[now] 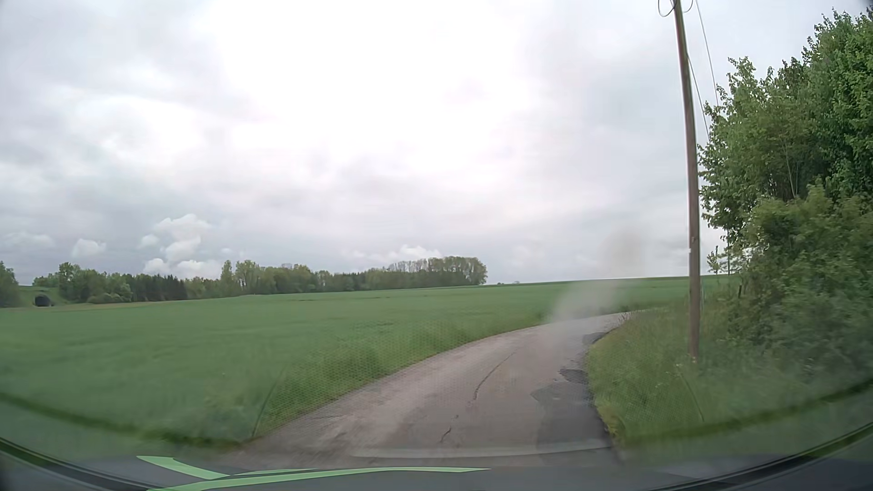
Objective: Follow the waypoints while adhering to traffic rules and regulations
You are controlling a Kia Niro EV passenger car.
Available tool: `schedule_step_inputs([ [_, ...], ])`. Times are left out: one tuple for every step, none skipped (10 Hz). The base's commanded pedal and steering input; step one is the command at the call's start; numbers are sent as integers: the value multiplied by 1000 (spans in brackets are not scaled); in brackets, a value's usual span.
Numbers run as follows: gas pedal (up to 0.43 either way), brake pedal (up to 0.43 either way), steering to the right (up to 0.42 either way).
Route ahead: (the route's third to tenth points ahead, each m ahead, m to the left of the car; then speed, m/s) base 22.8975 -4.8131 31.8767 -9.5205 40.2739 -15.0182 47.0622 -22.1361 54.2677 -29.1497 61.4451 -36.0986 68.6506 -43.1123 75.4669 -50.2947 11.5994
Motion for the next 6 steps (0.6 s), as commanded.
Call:
schedule_step_inputs([
  [138,0,95],
  [150,0,97],
  [157,0,99],
  [157,0,101],
  [157,0,103],
  [177,0,103],
])
